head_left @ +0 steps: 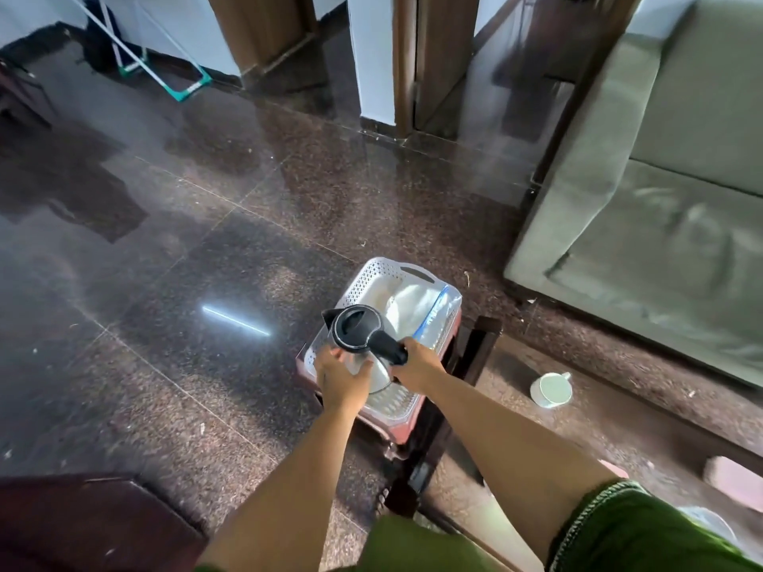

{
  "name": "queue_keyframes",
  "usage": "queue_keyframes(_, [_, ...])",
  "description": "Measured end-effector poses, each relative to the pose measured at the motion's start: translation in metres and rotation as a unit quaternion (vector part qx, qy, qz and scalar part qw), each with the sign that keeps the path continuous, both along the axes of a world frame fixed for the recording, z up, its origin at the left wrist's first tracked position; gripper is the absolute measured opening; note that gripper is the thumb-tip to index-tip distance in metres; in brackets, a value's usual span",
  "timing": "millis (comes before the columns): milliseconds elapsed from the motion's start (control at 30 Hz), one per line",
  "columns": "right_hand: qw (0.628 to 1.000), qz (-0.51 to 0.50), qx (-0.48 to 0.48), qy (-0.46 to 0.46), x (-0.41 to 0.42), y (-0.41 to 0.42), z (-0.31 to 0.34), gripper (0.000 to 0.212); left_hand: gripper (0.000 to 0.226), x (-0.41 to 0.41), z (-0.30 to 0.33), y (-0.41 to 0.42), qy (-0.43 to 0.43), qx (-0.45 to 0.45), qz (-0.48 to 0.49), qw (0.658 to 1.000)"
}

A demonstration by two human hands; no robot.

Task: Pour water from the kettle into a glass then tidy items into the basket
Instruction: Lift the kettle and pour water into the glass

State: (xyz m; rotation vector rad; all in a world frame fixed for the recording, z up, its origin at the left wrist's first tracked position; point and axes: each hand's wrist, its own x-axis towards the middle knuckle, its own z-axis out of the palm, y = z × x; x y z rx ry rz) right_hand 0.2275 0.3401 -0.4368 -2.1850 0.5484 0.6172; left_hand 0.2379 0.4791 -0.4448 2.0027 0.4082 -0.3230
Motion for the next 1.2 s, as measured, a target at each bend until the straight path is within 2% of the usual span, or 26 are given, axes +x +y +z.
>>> queue_keyframes(233, [1.0,-0.016,-0.01,0.002,0.004,0.004,0.0,0.028,0.09,0.023,-0.005,0.003,0.053,-0.006,-0.019,0.998])
queue_keyframes(433, [0.995,-0.084,0.013,-0.049,-0.006,0.012,0.0,0.015,0.088,0.033,-0.015,0.014,0.038,-0.002,-0.031,0.999])
queue_keyframes(567, [0.987,-0.127,0.046,-0.086,-0.022,0.015,0.006,0.015,0.083,0.026,0.005,0.016,-0.007,0.053,-0.083,0.995])
queue_keyframes(667, [0.98,-0.148,0.063,-0.12,-0.031,0.014,0.018,0.014,0.091,0.02,0.019,0.018,-0.056,0.062,-0.105,0.991])
queue_keyframes(733, [0.976,-0.151,0.069,-0.144,-0.039,0.01,0.029,0.013,0.098,0.012,0.027,0.02,-0.091,0.1,-0.12,0.984])
queue_keyframes(800, [0.972,-0.149,0.07,-0.166,-0.049,0.003,0.043,0.018,0.104,0.001,0.039,0.017,-0.124,0.121,-0.123,0.977])
queue_keyframes(933, [0.966,-0.144,0.045,-0.212,-0.087,-0.011,0.07,0.03,0.107,-0.036,0.057,0.002,-0.185,0.093,-0.14,0.968])
queue_keyframes(1000, [0.96,-0.152,0.03,-0.234,-0.117,-0.021,0.084,0.03,0.118,-0.066,0.063,-0.009,-0.16,0.082,-0.158,0.971])
queue_keyframes(1067, [0.952,-0.164,0.014,-0.257,-0.152,-0.034,0.1,0.031,0.13,-0.098,0.065,-0.024,-0.14,0.024,-0.163,0.976])
queue_keyframes(1200, [0.94,-0.195,-0.018,-0.28,-0.233,-0.064,0.132,0.031,0.118,-0.162,0.072,-0.064,-0.149,-0.076,-0.191,0.967])
